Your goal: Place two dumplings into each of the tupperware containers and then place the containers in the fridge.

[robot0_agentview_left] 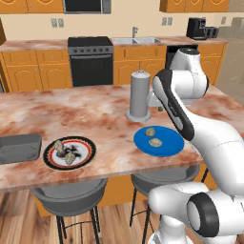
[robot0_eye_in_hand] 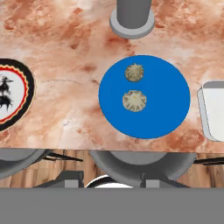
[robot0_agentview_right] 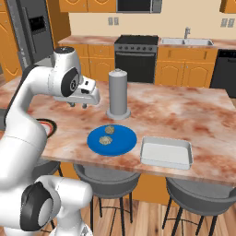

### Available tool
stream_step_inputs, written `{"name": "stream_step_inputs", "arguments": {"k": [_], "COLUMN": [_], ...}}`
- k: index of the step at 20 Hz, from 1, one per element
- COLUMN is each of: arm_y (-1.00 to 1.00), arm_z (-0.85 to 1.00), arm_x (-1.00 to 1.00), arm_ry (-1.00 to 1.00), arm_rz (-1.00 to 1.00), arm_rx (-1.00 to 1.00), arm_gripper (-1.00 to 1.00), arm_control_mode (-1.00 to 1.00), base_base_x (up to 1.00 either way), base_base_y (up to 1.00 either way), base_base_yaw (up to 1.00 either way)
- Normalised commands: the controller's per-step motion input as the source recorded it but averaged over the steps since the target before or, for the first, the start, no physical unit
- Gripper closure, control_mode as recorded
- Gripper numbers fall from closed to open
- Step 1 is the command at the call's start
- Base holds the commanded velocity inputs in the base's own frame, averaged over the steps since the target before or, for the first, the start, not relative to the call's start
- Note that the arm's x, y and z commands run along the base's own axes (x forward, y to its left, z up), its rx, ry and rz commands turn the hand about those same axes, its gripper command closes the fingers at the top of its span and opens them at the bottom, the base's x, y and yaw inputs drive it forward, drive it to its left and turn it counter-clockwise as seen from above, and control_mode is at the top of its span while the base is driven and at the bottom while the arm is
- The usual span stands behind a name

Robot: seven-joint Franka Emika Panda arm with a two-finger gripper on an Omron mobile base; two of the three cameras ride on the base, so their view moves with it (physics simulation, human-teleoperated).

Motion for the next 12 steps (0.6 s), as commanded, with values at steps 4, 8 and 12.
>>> {"name": "stream_step_inputs", "arguments": {"k": [4,8,12], "arm_y": [-0.04,-0.43,-0.35], "arm_z": [-0.07,-0.49,-0.74], "arm_x": [0.0,0.05,0.35], "arm_ry": [0.04,0.03,0.07], "arm_rz": [0.01,0.0,0.0], "arm_rx": [0.0,0.0,0.0], "arm_gripper": [-1.0,-1.0,-1.0], "arm_control_mode": [-1.0,-1.0,-1.0], "base_base_x": [0.0,0.0,0.0], "base_base_y": [0.0,0.0,0.0], "base_base_yaw": [0.0,0.0,0.0]}}
